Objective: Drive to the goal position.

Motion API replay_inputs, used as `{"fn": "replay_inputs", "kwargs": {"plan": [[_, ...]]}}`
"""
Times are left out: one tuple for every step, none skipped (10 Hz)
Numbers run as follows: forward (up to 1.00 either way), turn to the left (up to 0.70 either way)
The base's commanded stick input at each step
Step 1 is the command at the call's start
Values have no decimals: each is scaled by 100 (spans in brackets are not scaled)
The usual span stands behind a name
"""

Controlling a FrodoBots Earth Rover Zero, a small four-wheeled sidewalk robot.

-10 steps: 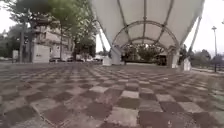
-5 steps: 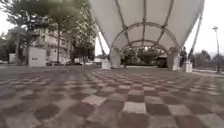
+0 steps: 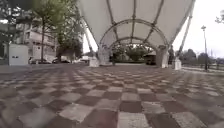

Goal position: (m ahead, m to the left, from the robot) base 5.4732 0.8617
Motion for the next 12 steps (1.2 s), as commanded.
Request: {"fn": "replay_inputs", "kwargs": {"plan": [[85, -10], [85, -4], [85, 0], [85, 0], [85, 0], [85, 0], [85, 0], [85, 0], [85, 0], [85, 0], [85, 0], [85, 0]]}}
